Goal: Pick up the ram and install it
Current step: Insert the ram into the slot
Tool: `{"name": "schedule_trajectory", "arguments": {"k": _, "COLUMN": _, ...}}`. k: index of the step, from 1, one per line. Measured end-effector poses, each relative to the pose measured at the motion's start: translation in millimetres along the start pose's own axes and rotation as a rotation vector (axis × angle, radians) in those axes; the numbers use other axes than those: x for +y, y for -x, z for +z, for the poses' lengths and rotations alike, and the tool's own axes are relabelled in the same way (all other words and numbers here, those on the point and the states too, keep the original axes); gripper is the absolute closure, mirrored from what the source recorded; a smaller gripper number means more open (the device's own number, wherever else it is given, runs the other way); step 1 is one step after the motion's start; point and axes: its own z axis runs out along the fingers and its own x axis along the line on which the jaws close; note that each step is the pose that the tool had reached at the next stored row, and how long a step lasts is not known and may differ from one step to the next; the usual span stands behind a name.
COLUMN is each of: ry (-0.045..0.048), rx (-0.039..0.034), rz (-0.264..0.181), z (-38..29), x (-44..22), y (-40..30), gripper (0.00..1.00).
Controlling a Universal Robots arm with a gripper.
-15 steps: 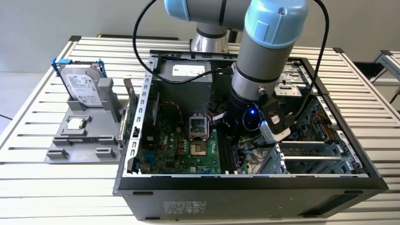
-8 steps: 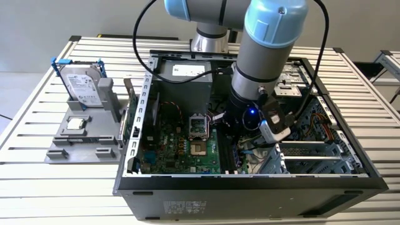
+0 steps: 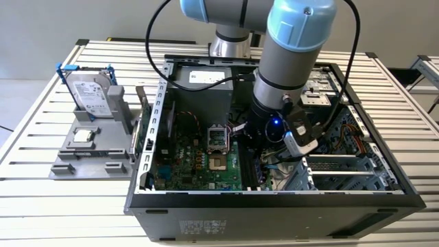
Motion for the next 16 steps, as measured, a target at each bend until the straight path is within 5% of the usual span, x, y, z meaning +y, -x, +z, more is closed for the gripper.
{"name": "schedule_trajectory", "arguments": {"k": 16, "ry": 0.0002, "rx": 0.0001, "rz": 0.005, "z": 1.8, "x": -1.0, "y": -1.2, "gripper": 1.00}}
